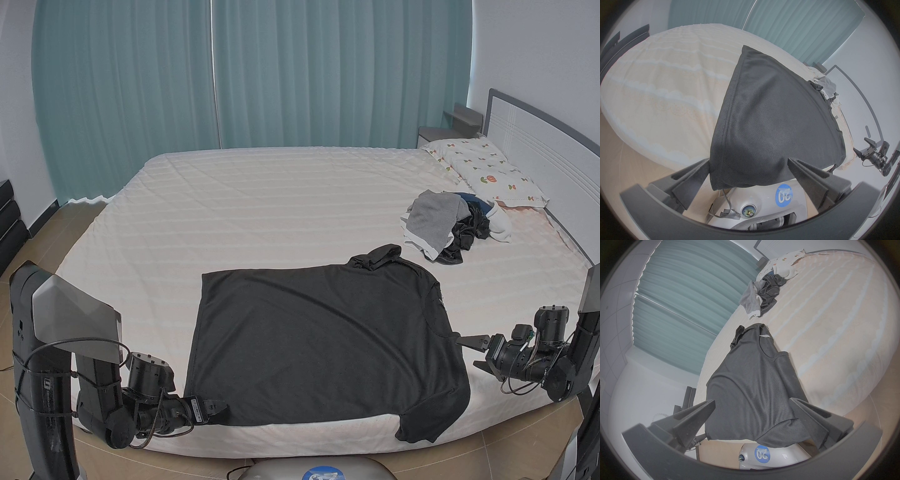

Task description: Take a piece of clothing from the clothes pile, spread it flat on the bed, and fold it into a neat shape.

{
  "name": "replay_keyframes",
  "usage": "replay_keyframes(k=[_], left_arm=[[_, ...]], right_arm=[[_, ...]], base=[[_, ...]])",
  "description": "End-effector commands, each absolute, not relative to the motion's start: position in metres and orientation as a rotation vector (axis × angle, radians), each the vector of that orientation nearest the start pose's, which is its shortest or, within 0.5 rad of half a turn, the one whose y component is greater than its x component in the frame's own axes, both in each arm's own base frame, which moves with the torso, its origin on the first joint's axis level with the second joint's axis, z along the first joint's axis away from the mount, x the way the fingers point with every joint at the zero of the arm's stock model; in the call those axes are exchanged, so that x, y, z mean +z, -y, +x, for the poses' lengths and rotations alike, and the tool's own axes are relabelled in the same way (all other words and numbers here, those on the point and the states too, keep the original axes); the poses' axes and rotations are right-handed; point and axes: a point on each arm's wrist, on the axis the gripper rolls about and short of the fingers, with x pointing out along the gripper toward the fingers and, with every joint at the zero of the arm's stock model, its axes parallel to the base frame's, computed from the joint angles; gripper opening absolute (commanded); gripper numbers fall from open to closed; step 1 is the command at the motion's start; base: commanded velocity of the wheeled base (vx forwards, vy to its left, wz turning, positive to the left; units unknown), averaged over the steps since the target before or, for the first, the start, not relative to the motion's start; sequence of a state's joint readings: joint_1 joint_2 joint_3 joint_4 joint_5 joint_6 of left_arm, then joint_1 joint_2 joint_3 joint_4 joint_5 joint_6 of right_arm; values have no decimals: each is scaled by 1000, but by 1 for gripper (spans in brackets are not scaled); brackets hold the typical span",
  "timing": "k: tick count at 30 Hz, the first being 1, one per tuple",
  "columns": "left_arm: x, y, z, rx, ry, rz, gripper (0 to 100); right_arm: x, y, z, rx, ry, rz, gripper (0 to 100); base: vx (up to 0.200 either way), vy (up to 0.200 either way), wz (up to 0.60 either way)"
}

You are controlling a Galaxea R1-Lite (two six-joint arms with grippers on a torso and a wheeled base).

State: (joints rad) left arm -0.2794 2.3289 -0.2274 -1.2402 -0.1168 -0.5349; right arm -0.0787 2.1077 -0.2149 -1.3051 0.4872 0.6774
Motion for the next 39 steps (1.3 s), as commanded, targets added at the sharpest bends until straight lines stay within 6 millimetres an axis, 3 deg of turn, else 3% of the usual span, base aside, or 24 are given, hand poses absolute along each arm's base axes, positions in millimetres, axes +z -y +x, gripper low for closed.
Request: replay_keyframes(k=[1,12,25,33,39], left_arm=[[-49,73,238,-132,-944,-426,0],[-39,63,228,-98,-929,-432,0],[-32,62,224,-54,-932,-552,0],[-32,61,226,-43,-926,-580,0],[-29,57,228,-37,-900,-596,0]], right_arm=[[10,9,253,187,-698,816,100],[5,9,248,178,-725,804,100],[-25,23,238,135,-820,686,100],[-36,23,239,135,-851,650,100],[-49,15,250,98,-859,603,100]], base=[[0,0,0],[0,0,0],[0,0,0],[0,0,0],[0,0,0]])
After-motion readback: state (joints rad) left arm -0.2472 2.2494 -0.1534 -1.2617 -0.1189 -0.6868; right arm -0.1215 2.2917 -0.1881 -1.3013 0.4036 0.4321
